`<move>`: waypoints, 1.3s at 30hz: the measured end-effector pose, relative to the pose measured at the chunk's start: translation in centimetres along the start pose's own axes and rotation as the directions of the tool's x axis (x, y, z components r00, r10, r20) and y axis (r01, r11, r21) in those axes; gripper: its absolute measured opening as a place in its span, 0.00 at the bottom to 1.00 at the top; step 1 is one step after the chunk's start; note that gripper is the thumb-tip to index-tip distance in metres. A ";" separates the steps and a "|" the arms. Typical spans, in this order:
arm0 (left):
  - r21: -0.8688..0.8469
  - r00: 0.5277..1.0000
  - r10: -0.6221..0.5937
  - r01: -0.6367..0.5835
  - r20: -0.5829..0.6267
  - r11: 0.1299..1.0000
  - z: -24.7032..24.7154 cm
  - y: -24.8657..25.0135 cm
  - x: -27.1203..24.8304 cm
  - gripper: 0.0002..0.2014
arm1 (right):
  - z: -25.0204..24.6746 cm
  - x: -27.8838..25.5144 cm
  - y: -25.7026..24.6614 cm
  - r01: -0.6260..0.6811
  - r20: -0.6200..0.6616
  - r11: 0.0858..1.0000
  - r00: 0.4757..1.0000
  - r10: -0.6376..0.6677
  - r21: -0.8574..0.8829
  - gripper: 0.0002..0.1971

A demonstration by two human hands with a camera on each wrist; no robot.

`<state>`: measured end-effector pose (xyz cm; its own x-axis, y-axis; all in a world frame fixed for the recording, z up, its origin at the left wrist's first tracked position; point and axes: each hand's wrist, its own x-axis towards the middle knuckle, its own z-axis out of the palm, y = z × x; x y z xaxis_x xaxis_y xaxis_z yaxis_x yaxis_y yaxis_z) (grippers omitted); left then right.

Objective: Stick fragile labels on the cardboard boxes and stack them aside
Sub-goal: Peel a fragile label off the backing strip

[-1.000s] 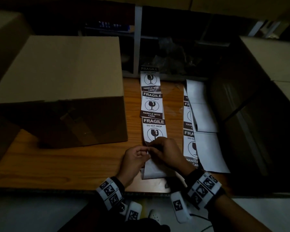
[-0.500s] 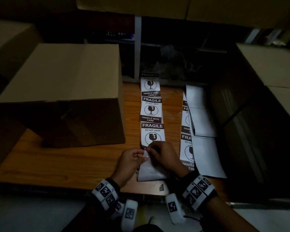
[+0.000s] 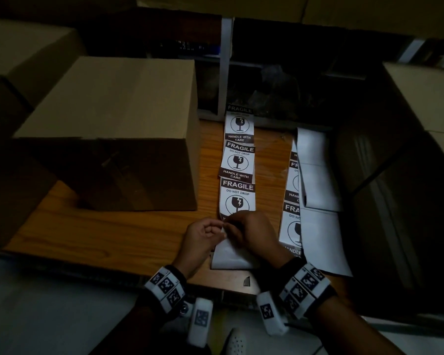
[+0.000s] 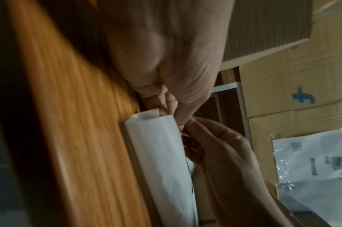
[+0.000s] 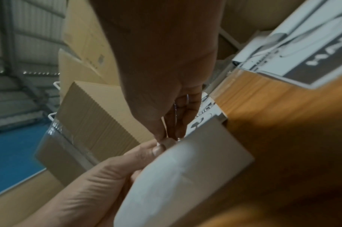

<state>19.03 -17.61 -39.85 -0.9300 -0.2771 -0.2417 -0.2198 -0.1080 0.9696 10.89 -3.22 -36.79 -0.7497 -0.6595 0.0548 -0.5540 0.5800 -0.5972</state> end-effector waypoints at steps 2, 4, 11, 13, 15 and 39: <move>0.014 1.000 0.009 -0.009 0.018 1.000 -0.1 -0.1 0.1 0.10 | -0.3 0.0 -0.2 0.024 0.019 0.997 1.000 -0.023 -0.074 0.10; 0.014 0.999 0.008 -0.008 0.043 1.000 -0.2 -0.3 0.3 0.10 | -0.6 0.2 -0.3 0.040 0.049 0.991 0.998 -0.034 -0.126 0.11; 0.010 0.992 -0.009 0.008 0.124 1.000 -1.0 -0.5 0.8 0.12 | 0.1 0.2 -0.5 -0.008 0.055 0.997 0.998 0.012 -0.076 0.15; -0.012 0.988 -0.015 0.017 0.153 1.000 -1.2 -0.5 0.9 0.12 | 0.4 0.3 -0.2 -0.074 0.039 0.997 0.996 0.074 -0.010 0.11; -0.033 0.983 -0.025 0.032 0.184 0.999 -1.4 -0.4 0.7 0.14 | 0.5 0.3 0.3 -0.144 -0.007 0.987 0.989 0.145 0.066 0.09; 0.000 0.980 0.019 -0.020 0.198 1.000 -1.4 0.5 0.4 0.12 | 0.7 -0.7 -0.4 -0.031 -0.030 1.000 0.999 0.031 -0.001 0.10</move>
<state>18.92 -19.15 -39.50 -0.9739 -0.0850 -0.2104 -0.2015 -0.1026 0.9741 11.85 -3.32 -37.18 -0.7769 -0.6267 0.0603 -0.5310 0.6008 -0.5976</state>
